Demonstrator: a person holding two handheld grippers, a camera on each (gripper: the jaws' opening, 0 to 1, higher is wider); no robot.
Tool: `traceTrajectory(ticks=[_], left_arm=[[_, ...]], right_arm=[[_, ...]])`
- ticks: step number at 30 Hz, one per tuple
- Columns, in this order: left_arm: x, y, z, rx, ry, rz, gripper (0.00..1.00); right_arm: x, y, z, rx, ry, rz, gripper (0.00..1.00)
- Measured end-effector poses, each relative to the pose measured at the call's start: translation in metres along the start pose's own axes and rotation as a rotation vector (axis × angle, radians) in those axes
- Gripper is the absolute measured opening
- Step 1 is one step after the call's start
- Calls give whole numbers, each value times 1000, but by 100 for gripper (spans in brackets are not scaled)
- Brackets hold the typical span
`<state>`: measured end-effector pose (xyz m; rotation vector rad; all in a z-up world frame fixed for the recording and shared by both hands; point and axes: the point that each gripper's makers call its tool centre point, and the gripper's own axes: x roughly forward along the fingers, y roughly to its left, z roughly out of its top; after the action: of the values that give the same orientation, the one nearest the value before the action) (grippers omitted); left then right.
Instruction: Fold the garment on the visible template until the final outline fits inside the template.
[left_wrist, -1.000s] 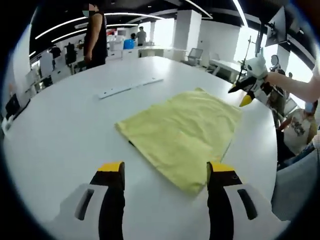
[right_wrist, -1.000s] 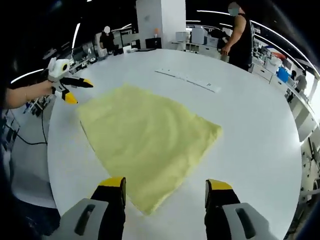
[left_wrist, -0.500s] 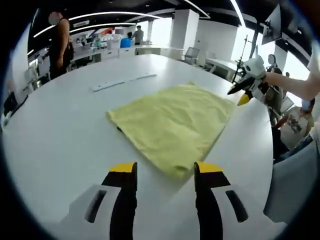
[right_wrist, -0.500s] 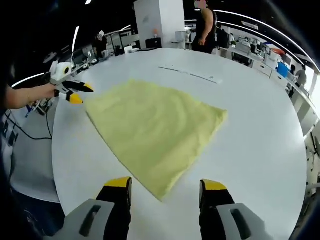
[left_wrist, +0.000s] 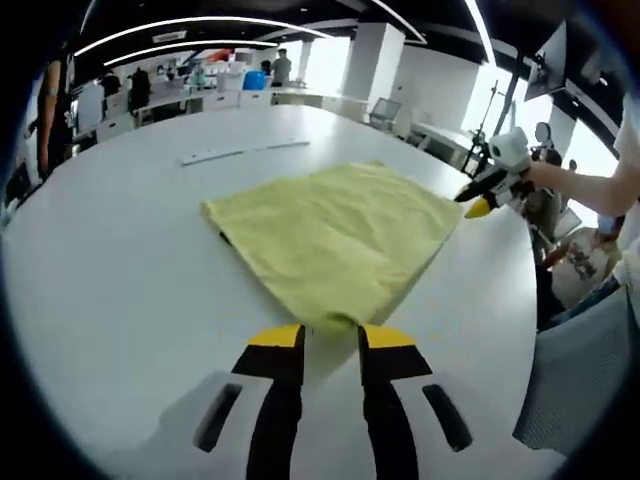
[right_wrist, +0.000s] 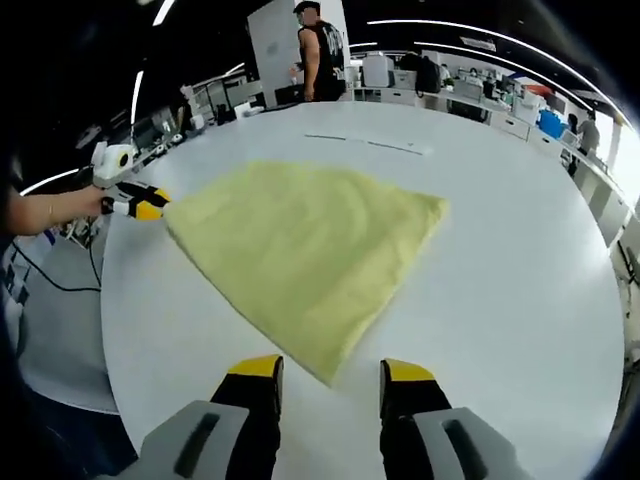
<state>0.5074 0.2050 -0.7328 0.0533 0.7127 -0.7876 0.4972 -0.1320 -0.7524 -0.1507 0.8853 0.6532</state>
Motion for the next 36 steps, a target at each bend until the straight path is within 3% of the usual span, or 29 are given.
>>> traceTrajectory(ticks=[5,16,20,29,36], left_arm=[[-1,-1,1,-15,-23,-11,3],[-1,-2,-1,-13,-30,-12,0],[-2,-2,-2,-11,-30,-7,0],[-5,0,-2,15,-21,0,0],[-6,7,-10,52,23,18,0]], right_arm=[[0,-4,-2,33,-11,-15,23],[4,4,5,76,-54,10,12],[7,6,7,89,-59,17,0],[4,5,9,42,-60,15,0],[1,1,10,29,-67,1,0]])
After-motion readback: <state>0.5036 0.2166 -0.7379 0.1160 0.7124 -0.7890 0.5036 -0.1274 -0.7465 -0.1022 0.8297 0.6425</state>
